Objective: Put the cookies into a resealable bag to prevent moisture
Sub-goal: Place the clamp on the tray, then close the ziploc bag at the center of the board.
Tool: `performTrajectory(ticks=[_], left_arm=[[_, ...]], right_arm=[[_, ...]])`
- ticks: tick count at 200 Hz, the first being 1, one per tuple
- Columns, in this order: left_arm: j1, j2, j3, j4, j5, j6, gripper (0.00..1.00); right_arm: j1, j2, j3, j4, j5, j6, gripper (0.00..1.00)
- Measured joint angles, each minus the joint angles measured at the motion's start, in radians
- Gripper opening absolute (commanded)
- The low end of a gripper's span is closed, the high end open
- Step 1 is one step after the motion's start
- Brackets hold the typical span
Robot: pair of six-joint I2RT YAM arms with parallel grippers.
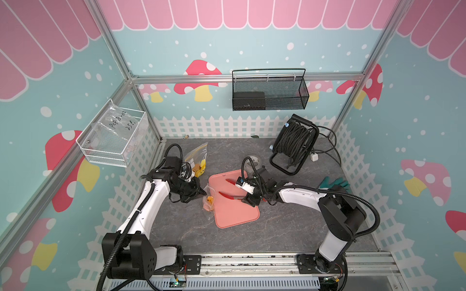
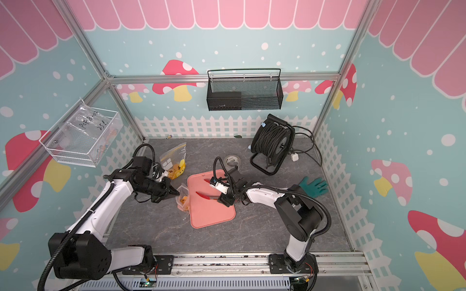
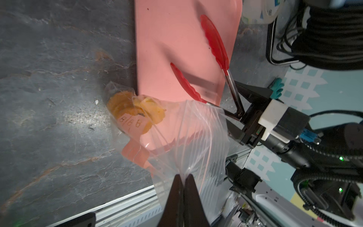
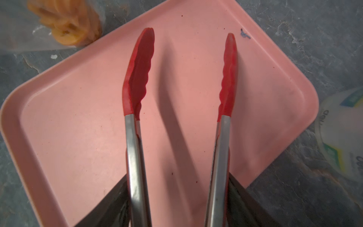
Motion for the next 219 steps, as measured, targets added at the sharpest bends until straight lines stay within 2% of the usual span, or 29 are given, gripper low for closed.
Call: performTrajectory(ticks=[12, 18, 21, 55, 87, 106, 124, 134, 148, 177, 219], left_arm=[[-0.004, -0.050, -0.053, 0.044, -0.028, -0.071, 0.00], [-0.005, -0.080, -0.079, 0.064, -0.042, -0.111, 0.00], [-0.006, -0.094, -0.091, 0.074, -0.048, -0.129, 0.00], [-0.037, -0.237, -0.229, 0.231, -0.101, -0.357, 0.00], [-0.062, -0.334, -0.366, 0.343, -0.168, -0.546, 0.00], [-0.074, -0.385, -0.416, 0.374, -0.212, -0.632, 0.00], [-0.075, -0.409, -0.426, 0.391, -0.246, -0.689, 0.00], [-0.075, -0.413, -0.426, 0.405, -0.257, -0.711, 0.00], [-0.076, -0.415, -0.426, 0.420, -0.269, -0.735, 0.00], [-0.076, -0.415, -0.426, 0.433, -0.285, -0.761, 0.00], [-0.077, -0.426, -0.434, 0.440, -0.288, -0.780, 0.00]], right_arm=[[0.000, 0.008, 0.000, 0.020, -0.006, 0.006, 0.82], [0.000, 0.009, 0.000, 0.031, -0.012, 0.011, 0.97], [0.000, 0.009, -0.001, 0.034, -0.016, 0.016, 0.99], [0.002, 0.004, -0.007, 0.103, -0.056, 0.036, 0.99], [0.003, -0.069, -0.055, 0.143, -0.090, 0.073, 0.92], [0.021, -0.163, -0.136, 0.259, -0.129, 0.142, 0.85], [0.085, -0.240, -0.233, 0.417, -0.165, 0.227, 0.76], [0.137, -0.248, -0.267, 0.489, -0.167, 0.258, 0.68], [0.213, -0.234, -0.290, 0.566, -0.138, 0.271, 0.58], [0.330, -0.157, -0.285, 0.706, -0.031, 0.252, 0.55], [0.357, 0.019, -0.164, 0.766, 0.084, 0.233, 0.47]])
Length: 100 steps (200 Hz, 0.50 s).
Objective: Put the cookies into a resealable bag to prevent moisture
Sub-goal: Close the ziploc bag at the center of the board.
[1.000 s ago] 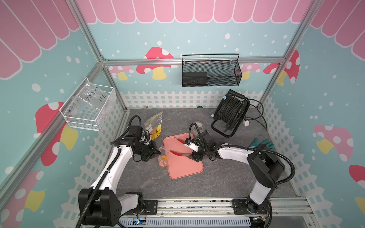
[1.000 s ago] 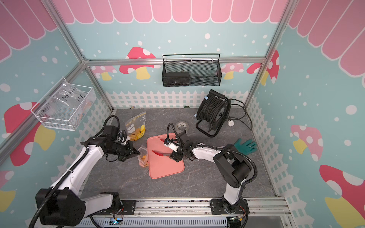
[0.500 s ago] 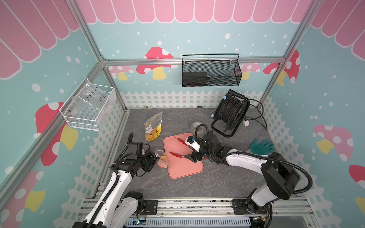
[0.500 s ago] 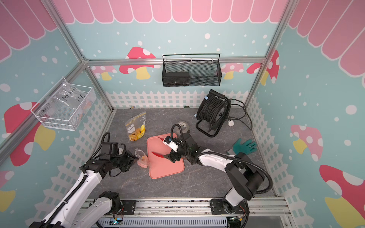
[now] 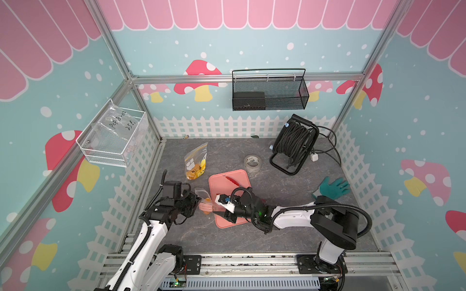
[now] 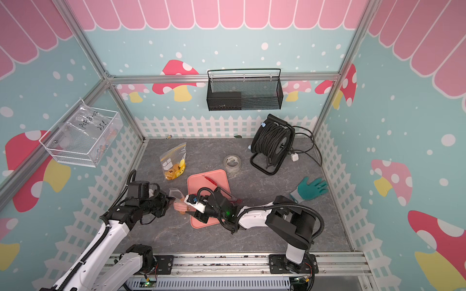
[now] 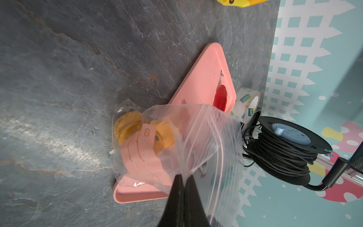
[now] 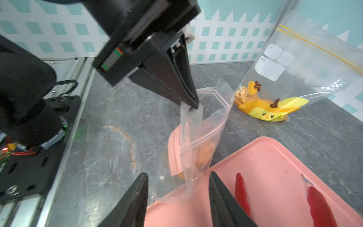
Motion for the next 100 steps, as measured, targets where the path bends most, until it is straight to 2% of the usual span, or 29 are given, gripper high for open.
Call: performTrajectory(ticks=[57, 100], left_arm=[[0.000, 0.002, 0.000, 0.010, -0.002, -0.002, 0.00], [0.000, 0.005, 0.000, 0.016, -0.007, -0.003, 0.00]], right_arm=[[-0.001, 0.075, 0.079, 0.014, 0.039, 0.002, 0.26], [-0.001, 0.075, 0.080, 0.028, 0.033, 0.006, 0.22]])
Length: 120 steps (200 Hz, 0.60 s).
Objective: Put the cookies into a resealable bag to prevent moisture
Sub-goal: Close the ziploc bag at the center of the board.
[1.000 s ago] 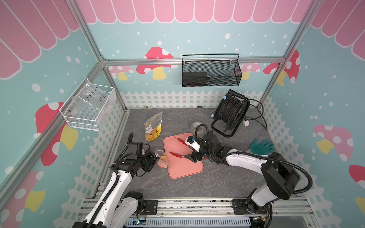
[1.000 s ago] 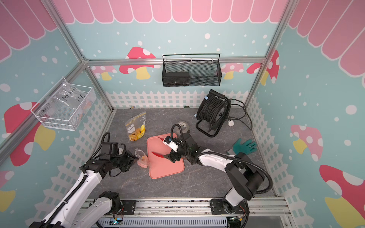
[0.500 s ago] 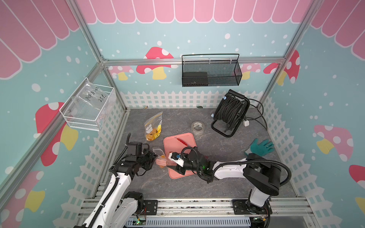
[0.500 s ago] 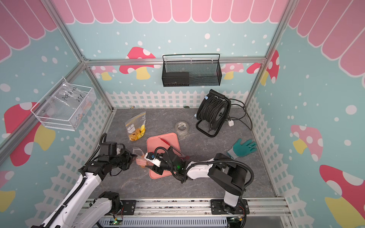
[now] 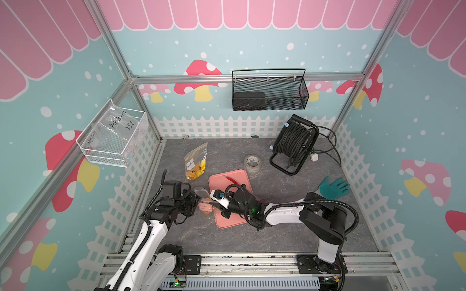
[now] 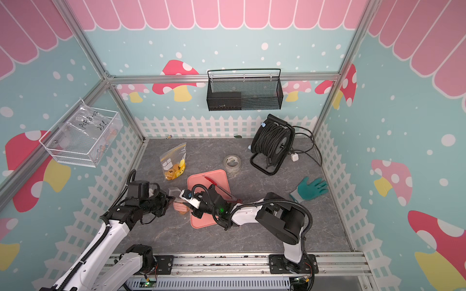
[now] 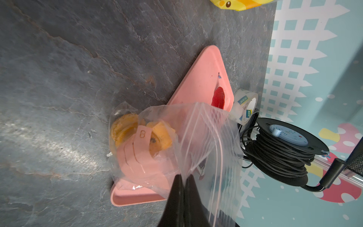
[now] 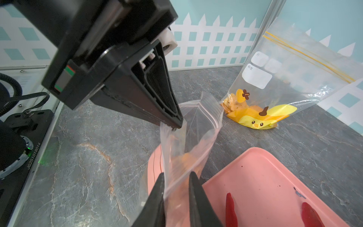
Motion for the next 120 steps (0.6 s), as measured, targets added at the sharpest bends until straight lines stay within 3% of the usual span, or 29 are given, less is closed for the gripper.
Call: performTrajectory(ticks=[48, 79, 100, 120], left_arm=[[0.000, 0.004, 0.000, 0.002, -0.004, 0.005, 0.00], [0.000, 0.007, 0.000, 0.002, -0.008, 0.010, 0.04], [0.000, 0.007, 0.000, 0.002, -0.012, 0.024, 0.12], [0.000, 0.006, 0.008, -0.011, -0.023, 0.052, 0.25]], right_arm=[[0.000, 0.000, 0.000, 0.016, -0.008, 0.006, 0.21], [0.000, 0.000, 0.001, 0.016, -0.011, 0.016, 0.13], [0.000, 0.000, 0.002, 0.017, -0.014, 0.022, 0.04], [0.000, -0.002, 0.002, 0.019, -0.015, 0.027, 0.00]])
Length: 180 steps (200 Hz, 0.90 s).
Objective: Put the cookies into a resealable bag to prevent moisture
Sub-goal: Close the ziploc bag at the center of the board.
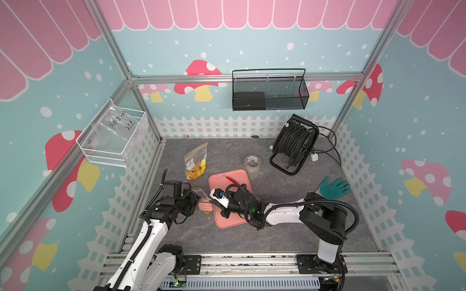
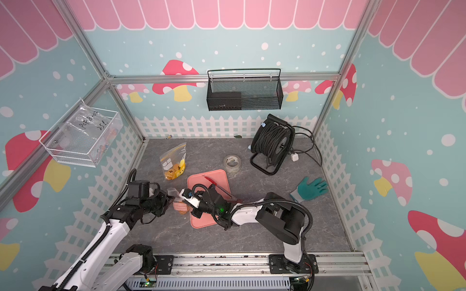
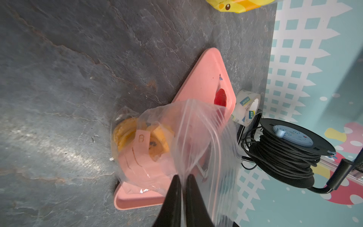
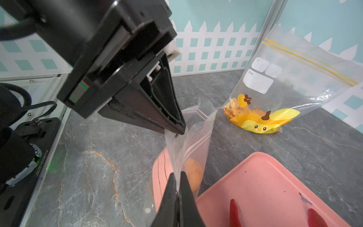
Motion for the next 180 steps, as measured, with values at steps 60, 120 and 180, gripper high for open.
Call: performTrajectory(ticks=[60, 120, 180], left_arm=[[0.000, -0.042, 0.218, -0.109, -0.109, 0.338, 0.60], [0.000, 0.016, 0.474, -0.266, 0.076, 1.205, 0.59], [-0.010, 0.166, 0.550, -0.565, 0.288, 1.943, 0.62]], right_arm=[[-0.025, -0.008, -0.011, 0.020, -0.073, -0.001, 0.00], [-0.080, -0.022, -0.070, 0.084, -0.229, -0.018, 0.00], [-0.115, -0.023, -0.092, 0.123, -0.371, -0.078, 0.00]])
